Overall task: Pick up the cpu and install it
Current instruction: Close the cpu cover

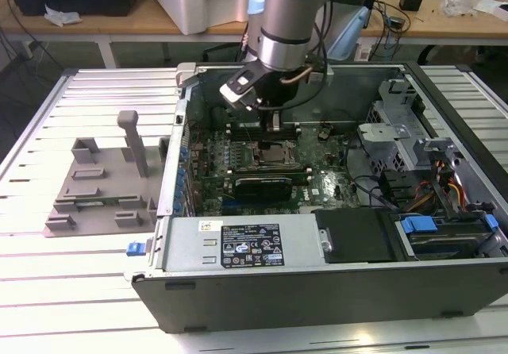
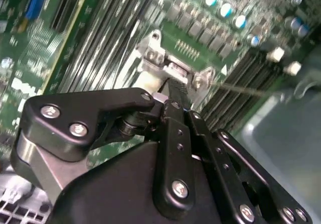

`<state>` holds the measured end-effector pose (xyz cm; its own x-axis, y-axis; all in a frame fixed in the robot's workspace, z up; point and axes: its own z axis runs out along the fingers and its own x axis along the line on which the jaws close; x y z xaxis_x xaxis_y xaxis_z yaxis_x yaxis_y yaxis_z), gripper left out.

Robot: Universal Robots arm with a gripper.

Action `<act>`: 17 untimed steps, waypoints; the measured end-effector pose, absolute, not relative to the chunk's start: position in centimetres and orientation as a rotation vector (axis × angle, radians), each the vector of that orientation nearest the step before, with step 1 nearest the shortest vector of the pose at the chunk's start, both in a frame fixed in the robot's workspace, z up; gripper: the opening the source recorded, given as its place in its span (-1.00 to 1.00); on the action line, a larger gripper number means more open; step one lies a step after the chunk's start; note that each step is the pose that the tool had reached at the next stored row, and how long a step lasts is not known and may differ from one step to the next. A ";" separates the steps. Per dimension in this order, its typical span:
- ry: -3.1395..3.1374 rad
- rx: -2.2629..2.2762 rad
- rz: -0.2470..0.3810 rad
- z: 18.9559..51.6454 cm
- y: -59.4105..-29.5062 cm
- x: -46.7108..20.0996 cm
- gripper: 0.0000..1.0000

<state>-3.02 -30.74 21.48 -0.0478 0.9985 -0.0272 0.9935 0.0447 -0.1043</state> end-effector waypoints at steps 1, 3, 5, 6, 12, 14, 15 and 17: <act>-2.232 -2.131 0.146 21.3 -30.8 -3.4 -0.79; -2.232 -2.131 0.146 21.1 -30.8 -4.0 -0.79; -2.232 -2.131 0.146 20.9 -30.8 -4.3 -0.79; -2.233 -2.129 0.146 20.8 -30.8 -4.3 -0.79; -2.241 -2.119 0.146 20.8 -30.8 -3.1 -0.79; -2.241 -2.116 0.149 20.8 -30.8 -2.2 -0.79; -2.240 -2.114 0.152 20.8 -30.8 -1.4 -0.79; -2.238 -2.110 0.155 20.7 -30.8 -0.4 -0.79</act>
<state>-0.37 -30.80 20.73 -0.0603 0.9979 -0.0239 0.9917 0.0572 -0.1152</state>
